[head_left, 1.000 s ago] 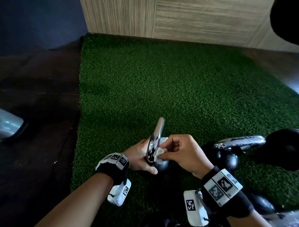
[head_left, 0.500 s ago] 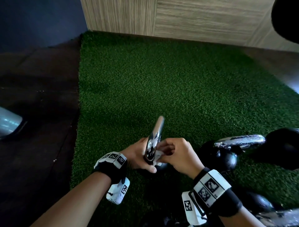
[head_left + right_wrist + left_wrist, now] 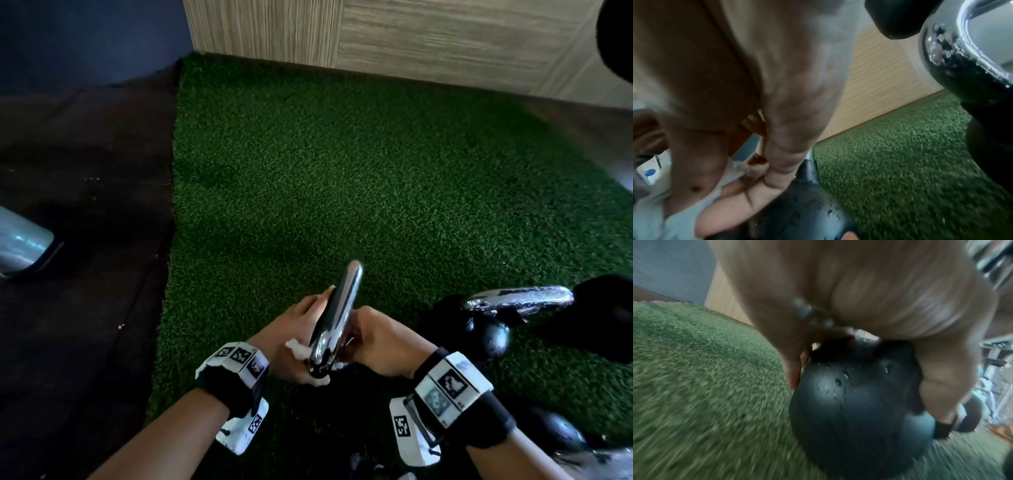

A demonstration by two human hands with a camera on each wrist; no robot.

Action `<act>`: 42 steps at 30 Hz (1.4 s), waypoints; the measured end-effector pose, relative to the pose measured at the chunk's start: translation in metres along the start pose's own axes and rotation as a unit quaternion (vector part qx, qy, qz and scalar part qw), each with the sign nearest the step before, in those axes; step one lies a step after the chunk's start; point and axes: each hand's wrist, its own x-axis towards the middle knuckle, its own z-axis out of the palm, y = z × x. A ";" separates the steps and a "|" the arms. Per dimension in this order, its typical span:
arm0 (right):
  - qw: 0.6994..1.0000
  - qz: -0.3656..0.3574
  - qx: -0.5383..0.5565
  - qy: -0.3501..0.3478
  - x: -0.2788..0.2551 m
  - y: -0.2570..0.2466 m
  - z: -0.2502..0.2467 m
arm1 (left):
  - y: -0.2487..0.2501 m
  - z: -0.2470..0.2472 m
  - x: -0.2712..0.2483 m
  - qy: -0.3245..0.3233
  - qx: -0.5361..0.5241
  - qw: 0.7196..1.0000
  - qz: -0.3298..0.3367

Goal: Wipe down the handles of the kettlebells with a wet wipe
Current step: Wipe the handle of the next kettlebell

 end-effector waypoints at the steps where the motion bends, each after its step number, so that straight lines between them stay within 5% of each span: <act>1: 1.000 0.003 0.019 -0.011 -0.001 0.002 0.004 | -0.001 0.005 -0.001 0.014 -0.018 1.000 -0.005; 5: 0.994 -0.012 0.079 -0.079 -0.005 0.004 0.004 | -0.004 0.018 -0.002 0.045 -0.060 0.997 -0.028; 9: 0.984 -0.025 0.140 -0.106 0.000 0.007 -0.001 | -0.005 0.018 -0.006 0.061 -0.052 0.997 0.017; 15: 0.917 0.015 0.399 -0.024 0.006 0.027 0.007 | -0.003 0.015 -0.008 0.055 -0.016 0.997 0.059; 19: 0.918 -0.001 0.395 -0.035 0.009 0.028 0.012 | -0.008 0.021 -0.006 0.062 -0.025 0.997 0.047; 24: 0.874 -0.005 0.476 0.097 0.017 0.031 0.013 | -0.013 0.024 -0.005 0.065 -0.033 0.997 0.035; 29: 0.905 -0.017 0.413 0.098 0.015 0.030 0.016 | -0.015 0.025 -0.006 0.054 -0.023 0.998 0.034; 31: 0.915 -0.014 0.375 0.147 0.018 0.028 0.016 | -0.015 0.025 -0.004 0.053 -0.009 0.998 0.040; 35: 0.886 0.008 0.359 0.293 0.021 0.030 0.009 | -0.013 0.024 -0.003 0.079 -0.049 0.995 0.039; 39: 0.903 0.007 0.266 0.337 0.016 0.028 0.005 | -0.015 0.025 -0.004 0.079 -0.083 0.993 0.022; 42: 0.885 0.020 0.216 0.411 0.020 0.027 0.002 | -0.017 0.027 -0.004 0.083 -0.079 0.993 0.028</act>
